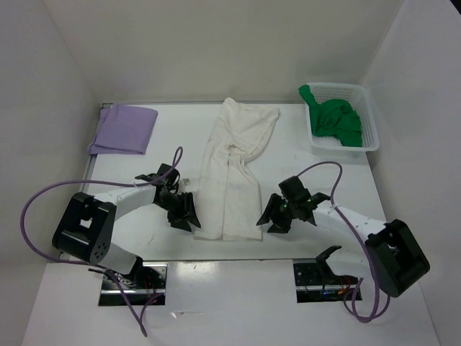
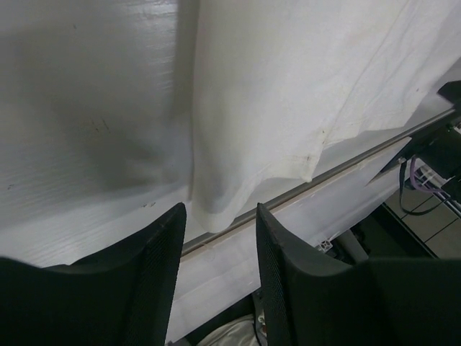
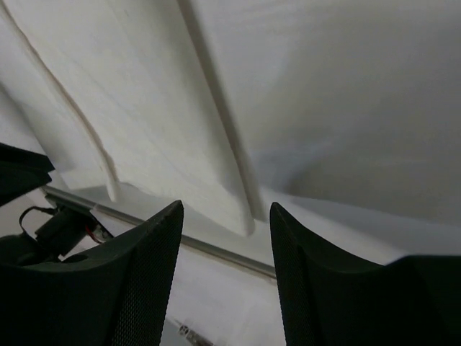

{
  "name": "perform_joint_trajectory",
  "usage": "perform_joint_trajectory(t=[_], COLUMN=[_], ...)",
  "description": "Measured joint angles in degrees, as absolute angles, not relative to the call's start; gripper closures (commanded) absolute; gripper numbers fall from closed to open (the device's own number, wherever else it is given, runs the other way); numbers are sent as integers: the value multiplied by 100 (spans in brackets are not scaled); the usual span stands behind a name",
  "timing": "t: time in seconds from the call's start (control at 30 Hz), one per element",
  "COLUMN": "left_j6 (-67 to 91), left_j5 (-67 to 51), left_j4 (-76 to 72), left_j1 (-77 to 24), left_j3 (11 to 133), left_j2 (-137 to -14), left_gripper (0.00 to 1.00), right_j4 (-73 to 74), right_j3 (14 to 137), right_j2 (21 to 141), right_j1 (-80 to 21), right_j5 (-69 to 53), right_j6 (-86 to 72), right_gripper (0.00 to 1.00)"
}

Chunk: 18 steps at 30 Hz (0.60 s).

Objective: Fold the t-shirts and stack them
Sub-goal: Rotate the tshirt 90 degrees, then grab the bottom of the folded rectangular tshirt with both arms

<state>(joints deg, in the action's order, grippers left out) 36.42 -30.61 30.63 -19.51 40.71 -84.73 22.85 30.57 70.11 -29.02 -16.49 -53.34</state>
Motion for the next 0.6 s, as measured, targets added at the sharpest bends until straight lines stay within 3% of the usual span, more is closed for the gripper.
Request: perform_joint_trajectory(t=[0.17,0.33,0.5,0.6], left_j6=[3642,3640,3640,3653], left_j5=[-3081,-3120,-3148,-3157], left_j4=[3061,3052,3052,3052], left_j1=[-2047,-2272,-2510,-2528], left_j3=[4071,4071,4071,4071], left_j2=[-8534,-8580,-8624,-8624], left_gripper=[50,52,63,75], right_j4=[2200,2005,1712,1529], right_j3=[2515,2023,1898,1907], right_j2=[6573,6049,6123,6361], right_j1=[-3345,-3509,-3514,-3514], right_j5=[-1791,-1883,-1887,-1870], right_j6=[-5959,-6460,-6720,-6753], right_gripper=[44,52,58,68])
